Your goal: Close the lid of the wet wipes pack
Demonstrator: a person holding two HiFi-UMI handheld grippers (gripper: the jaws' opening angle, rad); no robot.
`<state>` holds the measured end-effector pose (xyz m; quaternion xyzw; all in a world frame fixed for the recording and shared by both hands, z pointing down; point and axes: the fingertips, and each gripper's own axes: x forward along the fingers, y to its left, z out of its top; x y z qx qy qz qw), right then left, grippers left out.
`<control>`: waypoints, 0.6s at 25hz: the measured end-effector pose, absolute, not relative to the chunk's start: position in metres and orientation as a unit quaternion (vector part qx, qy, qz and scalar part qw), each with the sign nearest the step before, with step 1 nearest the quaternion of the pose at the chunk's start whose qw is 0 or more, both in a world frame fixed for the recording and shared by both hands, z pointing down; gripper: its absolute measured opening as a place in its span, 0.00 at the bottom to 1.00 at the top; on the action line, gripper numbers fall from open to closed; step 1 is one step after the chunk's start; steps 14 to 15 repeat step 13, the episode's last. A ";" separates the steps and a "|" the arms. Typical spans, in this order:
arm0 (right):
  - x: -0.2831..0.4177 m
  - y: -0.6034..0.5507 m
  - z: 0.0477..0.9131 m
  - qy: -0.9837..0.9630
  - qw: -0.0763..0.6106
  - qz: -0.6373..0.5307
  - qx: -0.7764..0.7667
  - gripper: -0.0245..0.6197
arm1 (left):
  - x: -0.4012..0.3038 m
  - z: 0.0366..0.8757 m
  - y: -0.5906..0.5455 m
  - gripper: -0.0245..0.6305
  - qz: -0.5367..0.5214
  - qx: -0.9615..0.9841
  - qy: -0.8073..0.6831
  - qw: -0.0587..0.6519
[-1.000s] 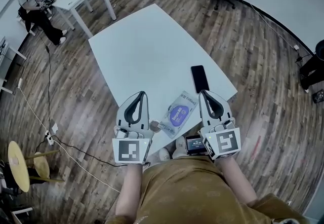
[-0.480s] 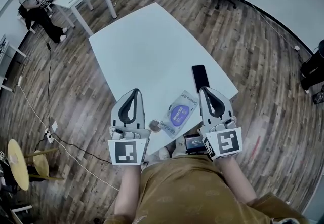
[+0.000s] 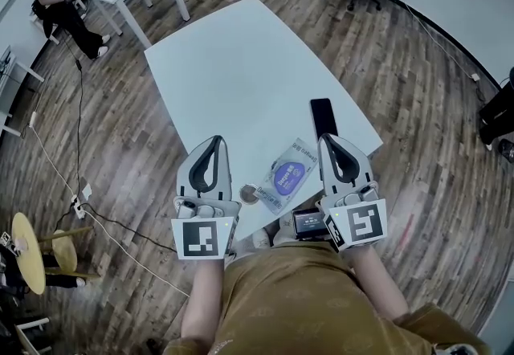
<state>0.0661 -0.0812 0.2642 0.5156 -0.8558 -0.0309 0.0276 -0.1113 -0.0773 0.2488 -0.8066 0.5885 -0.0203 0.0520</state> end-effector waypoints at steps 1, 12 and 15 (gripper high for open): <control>0.065 -0.081 0.264 -0.856 0.028 -0.030 0.515 0.05 | -0.111 0.248 -0.078 0.05 -0.019 -0.807 0.588 0.052; 0.074 -0.080 0.266 -0.856 0.029 -0.026 0.515 0.05 | -0.100 0.249 -0.076 0.05 -0.017 -0.811 0.582 0.053; 0.075 -0.079 0.266 -0.856 0.029 -0.025 0.515 0.05 | -0.099 0.249 -0.075 0.05 -0.016 -0.811 0.582 0.053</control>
